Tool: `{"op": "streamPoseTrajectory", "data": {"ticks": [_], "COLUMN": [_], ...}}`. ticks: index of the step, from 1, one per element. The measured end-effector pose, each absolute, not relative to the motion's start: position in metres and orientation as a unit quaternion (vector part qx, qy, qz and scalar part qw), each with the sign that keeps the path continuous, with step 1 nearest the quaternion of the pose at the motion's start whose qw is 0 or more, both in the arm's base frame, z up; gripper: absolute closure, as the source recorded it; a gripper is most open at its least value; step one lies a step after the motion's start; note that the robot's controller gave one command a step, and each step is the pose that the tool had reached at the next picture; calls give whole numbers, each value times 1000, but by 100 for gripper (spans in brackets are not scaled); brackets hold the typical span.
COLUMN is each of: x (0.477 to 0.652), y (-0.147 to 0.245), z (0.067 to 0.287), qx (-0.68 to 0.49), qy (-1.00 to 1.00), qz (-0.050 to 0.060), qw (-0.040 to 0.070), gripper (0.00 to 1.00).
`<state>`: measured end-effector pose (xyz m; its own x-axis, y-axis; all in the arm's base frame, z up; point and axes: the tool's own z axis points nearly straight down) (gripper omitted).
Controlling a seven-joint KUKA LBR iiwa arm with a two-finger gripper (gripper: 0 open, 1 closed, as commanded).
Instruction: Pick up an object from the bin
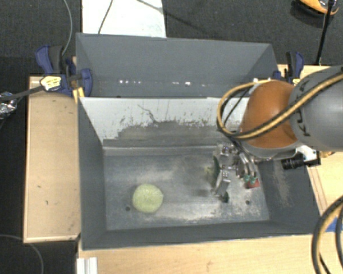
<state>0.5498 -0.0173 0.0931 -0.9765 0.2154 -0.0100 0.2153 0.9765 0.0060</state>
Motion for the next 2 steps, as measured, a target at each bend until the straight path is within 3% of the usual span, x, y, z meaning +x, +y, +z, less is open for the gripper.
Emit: {"op": "streamPoseTrajectory", "data": {"ticks": [1, 2], "x": [548, 543], "y": [-30, -32], "z": [83, 72], "qx": [139, 154], "qy": [990, 988], "qz": [3, 3], "qw": [6, 4], "gripper": [0, 100]}}
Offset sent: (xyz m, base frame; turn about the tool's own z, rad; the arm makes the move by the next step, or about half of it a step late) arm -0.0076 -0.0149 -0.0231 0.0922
